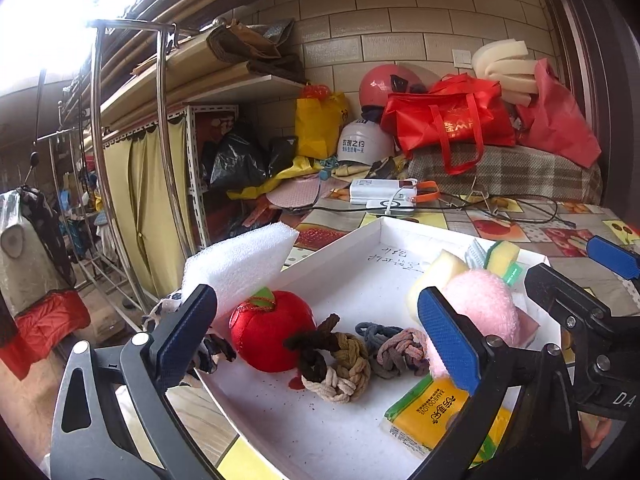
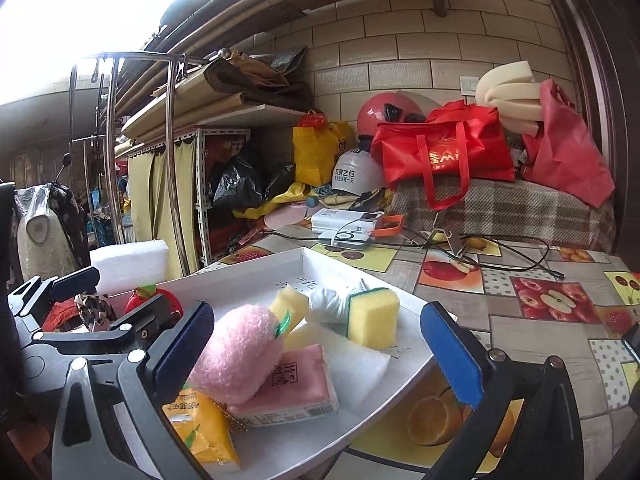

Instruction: Organize soft objects

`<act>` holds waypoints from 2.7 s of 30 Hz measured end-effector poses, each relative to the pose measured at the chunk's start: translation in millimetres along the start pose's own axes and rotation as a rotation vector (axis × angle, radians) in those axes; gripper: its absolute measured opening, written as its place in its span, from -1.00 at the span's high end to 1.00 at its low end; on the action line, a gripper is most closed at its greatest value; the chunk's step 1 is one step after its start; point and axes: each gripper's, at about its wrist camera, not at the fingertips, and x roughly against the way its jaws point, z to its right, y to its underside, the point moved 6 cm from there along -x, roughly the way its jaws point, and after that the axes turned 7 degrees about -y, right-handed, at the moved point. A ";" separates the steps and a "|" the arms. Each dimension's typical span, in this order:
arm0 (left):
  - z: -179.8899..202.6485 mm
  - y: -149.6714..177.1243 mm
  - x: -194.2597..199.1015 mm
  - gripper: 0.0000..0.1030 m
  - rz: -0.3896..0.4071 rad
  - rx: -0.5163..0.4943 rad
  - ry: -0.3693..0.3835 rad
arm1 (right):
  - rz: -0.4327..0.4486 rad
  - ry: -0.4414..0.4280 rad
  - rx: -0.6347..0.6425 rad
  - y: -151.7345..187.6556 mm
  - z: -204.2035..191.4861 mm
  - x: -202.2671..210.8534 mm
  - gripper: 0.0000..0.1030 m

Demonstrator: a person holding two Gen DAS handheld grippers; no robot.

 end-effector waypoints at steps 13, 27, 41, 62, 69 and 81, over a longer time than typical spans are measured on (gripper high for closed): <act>20.6 13.8 20.9 -1.00 -0.067 0.031 0.050 | 0.016 0.063 -0.012 10.3 16.9 33.0 -1.00; 57.6 29.1 77.1 -1.00 -0.069 -0.003 0.163 | 0.000 0.139 -0.034 35.8 53.4 109.8 -1.00; 69.8 44.7 103.7 -1.00 -0.160 0.026 0.117 | -0.034 0.286 -0.087 58.8 95.6 200.8 -1.00; 82.9 50.5 100.1 -1.00 -0.176 -0.047 0.021 | -0.135 0.300 -0.173 79.3 116.4 205.0 -1.00; 84.6 51.2 99.9 -1.00 -0.180 -0.050 0.022 | -0.136 0.300 -0.172 79.3 116.2 204.9 -1.00; 87.5 53.3 99.0 -1.00 -0.189 -0.043 0.037 | -0.136 0.301 -0.173 78.7 116.0 204.5 -1.00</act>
